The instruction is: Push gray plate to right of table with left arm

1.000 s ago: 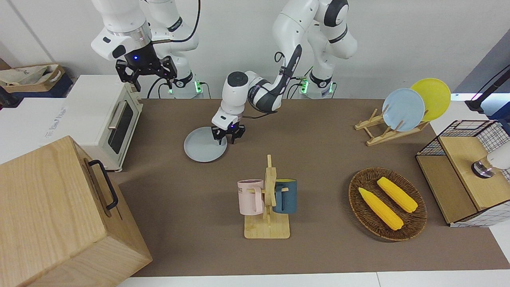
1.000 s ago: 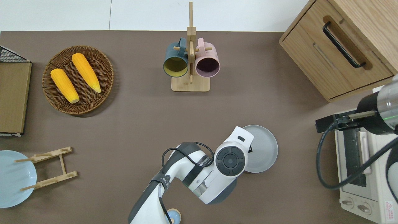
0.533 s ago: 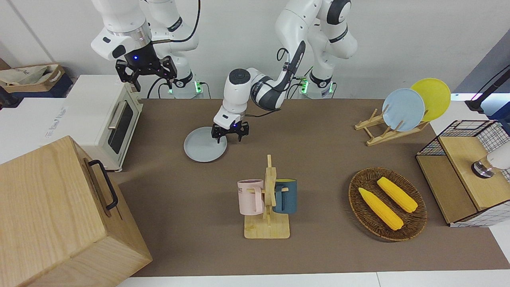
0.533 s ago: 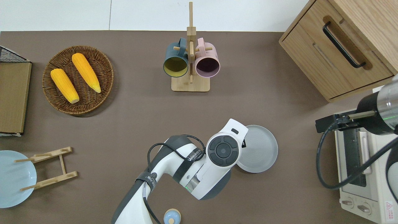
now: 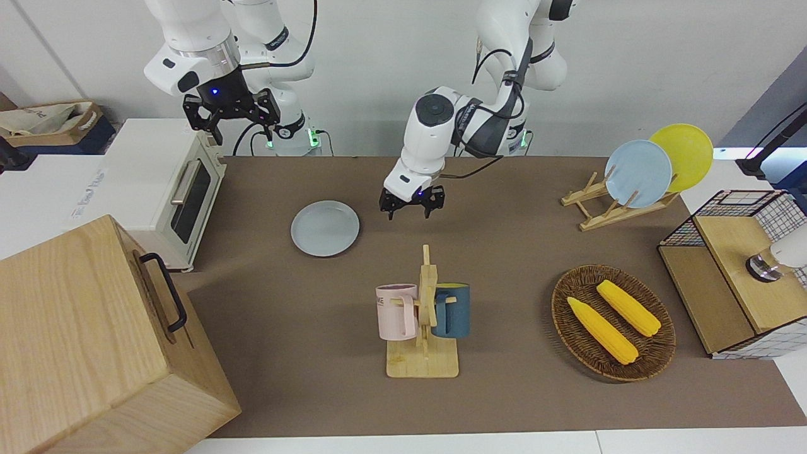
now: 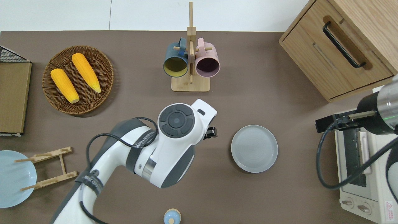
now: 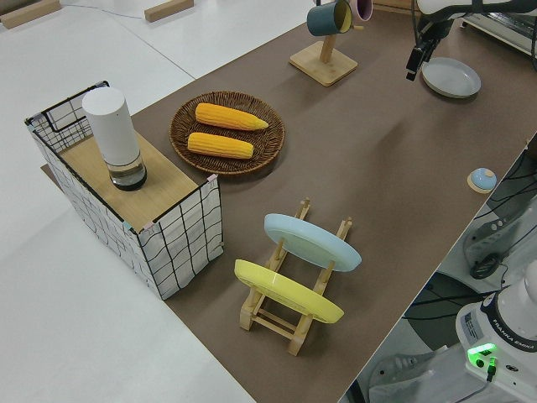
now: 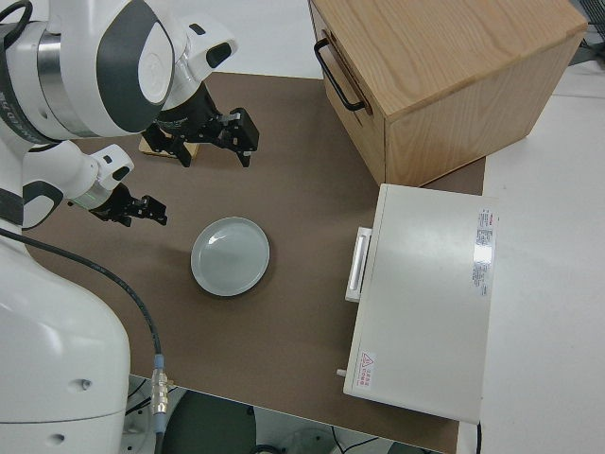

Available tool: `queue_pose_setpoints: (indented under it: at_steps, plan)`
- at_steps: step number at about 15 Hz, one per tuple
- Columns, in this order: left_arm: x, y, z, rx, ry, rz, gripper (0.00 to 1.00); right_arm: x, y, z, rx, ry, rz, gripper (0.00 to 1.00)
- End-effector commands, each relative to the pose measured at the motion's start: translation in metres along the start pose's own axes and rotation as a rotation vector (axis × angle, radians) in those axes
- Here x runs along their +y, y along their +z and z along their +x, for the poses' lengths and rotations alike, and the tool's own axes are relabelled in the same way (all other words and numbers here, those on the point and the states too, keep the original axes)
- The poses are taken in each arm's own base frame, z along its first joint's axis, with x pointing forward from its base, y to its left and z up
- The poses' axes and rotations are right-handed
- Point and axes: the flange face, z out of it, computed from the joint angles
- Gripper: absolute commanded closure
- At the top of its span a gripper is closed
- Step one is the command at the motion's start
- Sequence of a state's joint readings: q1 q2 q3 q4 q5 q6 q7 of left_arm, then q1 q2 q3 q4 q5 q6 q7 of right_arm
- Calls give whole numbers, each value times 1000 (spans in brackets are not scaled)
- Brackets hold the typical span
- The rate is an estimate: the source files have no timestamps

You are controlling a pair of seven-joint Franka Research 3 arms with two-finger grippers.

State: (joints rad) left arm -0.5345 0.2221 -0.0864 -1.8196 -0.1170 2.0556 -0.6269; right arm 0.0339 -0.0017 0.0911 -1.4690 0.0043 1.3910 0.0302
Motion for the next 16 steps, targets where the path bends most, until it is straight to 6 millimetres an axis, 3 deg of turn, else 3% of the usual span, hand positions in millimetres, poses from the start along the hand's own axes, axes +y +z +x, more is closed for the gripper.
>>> queue_pose_setpoints:
  at_steps: [1,4,9,12,16]
  plan:
    - [-57,-55,6,-36,60,3,5,2,-3,-4,-4,1,7,17]
    - [-109,-87,19,-59,91,17,5,2,-3,-4,-4,1,7,17]
    - [-185,-123,27,-90,174,71,5,2,-3,-4,-5,1,7,17]
    - [-217,-176,34,-62,240,102,2,2,-3,-4,-5,1,7,17]
    - [-264,-207,43,-54,269,125,2,3,-3,-4,-4,3,8,17]
